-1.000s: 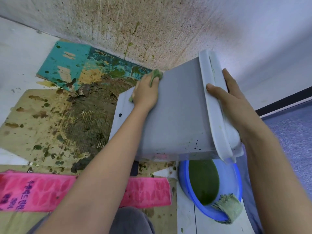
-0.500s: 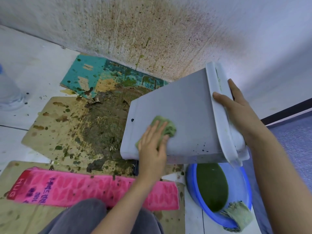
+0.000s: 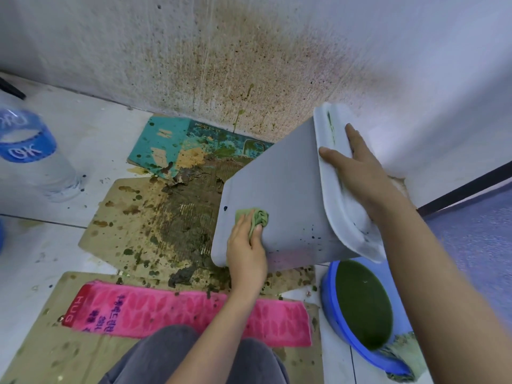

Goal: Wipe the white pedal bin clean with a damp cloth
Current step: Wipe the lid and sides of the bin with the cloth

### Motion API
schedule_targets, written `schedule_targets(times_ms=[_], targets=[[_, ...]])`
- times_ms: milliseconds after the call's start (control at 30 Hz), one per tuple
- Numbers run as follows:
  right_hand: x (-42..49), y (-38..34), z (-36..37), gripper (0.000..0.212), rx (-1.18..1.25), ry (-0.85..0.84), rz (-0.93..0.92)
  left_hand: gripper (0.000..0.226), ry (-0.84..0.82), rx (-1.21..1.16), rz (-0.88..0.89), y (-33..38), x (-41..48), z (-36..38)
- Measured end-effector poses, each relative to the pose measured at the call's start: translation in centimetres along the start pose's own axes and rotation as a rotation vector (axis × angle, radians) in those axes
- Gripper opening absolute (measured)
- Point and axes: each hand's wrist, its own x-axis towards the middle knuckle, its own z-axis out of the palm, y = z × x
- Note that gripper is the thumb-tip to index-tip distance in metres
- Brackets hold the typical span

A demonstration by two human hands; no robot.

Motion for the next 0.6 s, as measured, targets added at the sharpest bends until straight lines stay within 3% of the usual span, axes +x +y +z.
schedule_targets(times_ms=[200,400,600], targets=[[-0.2,-4.3,4.2,0.073,-0.275,-0.012,-0.042,0.041,-0.067,-0.11,0.15,5.1,-2.3,-2.6],[-2.1,-5.8,6.0,0.064,-0.356,-0.165,-0.235,0.025,-0.06,-0.551,-0.219,7.1,-0.5,-8.3],[-5.1,-2.6,4.9,0.056,-0.428,-0.182,-0.264,0.036,0.014,-0.627,-0.302,7.7,1.5,-11.9]])
